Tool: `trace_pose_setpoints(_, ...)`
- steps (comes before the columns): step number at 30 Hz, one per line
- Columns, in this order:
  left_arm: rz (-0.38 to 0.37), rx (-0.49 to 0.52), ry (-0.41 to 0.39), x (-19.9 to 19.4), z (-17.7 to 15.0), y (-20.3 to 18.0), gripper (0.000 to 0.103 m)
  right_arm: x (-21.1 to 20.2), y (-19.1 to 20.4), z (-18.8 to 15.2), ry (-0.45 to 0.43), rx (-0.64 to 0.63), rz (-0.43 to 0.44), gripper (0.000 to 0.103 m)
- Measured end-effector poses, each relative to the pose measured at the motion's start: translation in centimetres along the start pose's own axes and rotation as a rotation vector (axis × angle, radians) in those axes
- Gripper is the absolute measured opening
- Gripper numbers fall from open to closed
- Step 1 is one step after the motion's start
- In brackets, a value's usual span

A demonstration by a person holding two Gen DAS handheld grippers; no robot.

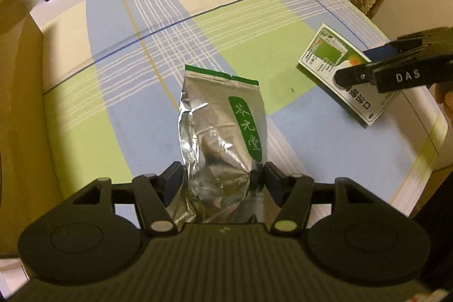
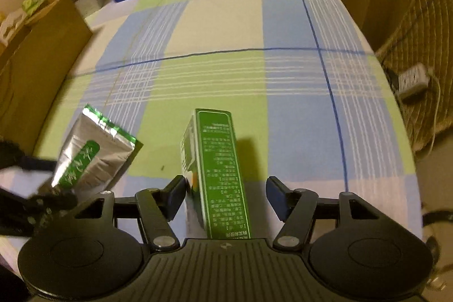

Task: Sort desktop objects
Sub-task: 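Lift the tea bag with the left gripper while the right gripper lifts the green box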

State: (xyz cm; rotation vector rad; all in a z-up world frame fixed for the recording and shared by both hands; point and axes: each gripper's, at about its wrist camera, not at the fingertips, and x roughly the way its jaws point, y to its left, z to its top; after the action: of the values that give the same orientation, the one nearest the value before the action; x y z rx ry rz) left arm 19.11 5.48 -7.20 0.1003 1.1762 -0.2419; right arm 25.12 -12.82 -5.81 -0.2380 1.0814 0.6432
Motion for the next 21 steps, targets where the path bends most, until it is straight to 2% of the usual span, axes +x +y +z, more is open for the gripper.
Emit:
trace_pose_setpoints(4,-0.003,0.019,0.009,0.4,0.4,0.2,0.065,0.0,1.2,-0.3,-0.02,-0.111,-0.055,0.062)
trace_pose_setpoints(6,-0.007,0.029,0.016,0.5,0.6,0.2,0.066,0.0,1.0,-0.3,-0.028,-0.123,-0.068,0.065)
trace_pose_setpoints(10,-0.02,0.04,0.033,0.8,0.7,0.3,0.077,-0.1,0.3,-0.2,-0.04,-0.119,-0.1,0.067)
trace_pose_setpoints(21,-0.059,0.032,0.133,3.0,1.2,0.7,0.077,0.2,-0.7,-0.4,-0.014,-0.094,-0.055,0.068)
